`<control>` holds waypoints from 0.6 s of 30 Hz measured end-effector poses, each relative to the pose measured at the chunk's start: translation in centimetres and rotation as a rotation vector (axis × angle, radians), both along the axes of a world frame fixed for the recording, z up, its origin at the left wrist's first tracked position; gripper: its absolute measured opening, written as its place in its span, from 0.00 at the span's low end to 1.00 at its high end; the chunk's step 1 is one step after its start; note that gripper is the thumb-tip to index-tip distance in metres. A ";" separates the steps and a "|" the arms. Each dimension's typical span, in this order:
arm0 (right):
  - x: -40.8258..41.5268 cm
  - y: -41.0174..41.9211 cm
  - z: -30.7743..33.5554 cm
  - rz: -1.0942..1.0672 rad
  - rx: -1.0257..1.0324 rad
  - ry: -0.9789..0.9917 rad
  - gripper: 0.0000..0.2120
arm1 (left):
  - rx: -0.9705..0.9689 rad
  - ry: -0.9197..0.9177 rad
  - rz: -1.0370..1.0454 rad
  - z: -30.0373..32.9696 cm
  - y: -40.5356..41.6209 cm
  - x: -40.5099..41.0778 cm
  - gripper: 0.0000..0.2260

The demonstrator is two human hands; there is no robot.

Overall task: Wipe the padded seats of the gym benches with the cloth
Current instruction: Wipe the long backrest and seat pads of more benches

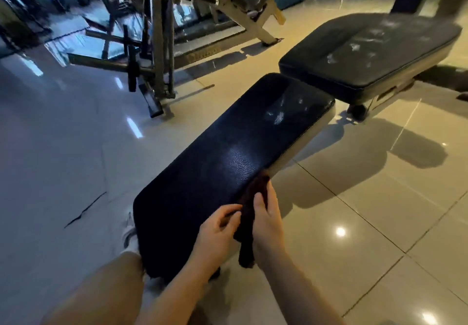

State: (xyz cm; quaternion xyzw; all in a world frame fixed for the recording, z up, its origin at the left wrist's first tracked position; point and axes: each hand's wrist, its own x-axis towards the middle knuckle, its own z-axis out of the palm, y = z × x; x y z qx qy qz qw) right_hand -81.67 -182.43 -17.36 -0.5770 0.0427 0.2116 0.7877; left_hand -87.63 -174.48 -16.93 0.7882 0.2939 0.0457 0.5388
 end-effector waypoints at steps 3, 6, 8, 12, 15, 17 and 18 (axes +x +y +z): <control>-1.5 -1.1 3.0 -0.087 0.121 0.021 0.19 | -0.119 -0.080 0.006 1.8 -2.0 -3.2 0.06; -3.2 -2.2 5.0 -0.117 0.161 -0.002 0.24 | -0.148 -0.086 -0.042 2.6 -2.6 -5.2 0.11; -4.0 -3.3 6.1 -0.128 0.147 -0.009 0.26 | -0.090 -0.060 -0.071 2.8 -2.5 -5.9 0.11; -5.1 -4.6 7.9 -0.175 0.106 0.044 0.26 | 0.042 -0.019 -0.082 3.6 -2.9 -6.8 0.07; -4.9 -5.2 8.1 -0.121 0.037 0.021 0.29 | 0.051 -0.046 -0.018 4.3 -2.6 -7.6 0.07; -4.1 -6.3 7.8 0.003 -0.039 -0.018 0.31 | 0.133 -0.033 0.008 4.7 -1.7 -7.6 0.05; -3.3 -6.9 7.4 0.070 -0.100 -0.047 0.30 | 0.203 -0.017 0.004 4.9 -1.2 -7.3 0.05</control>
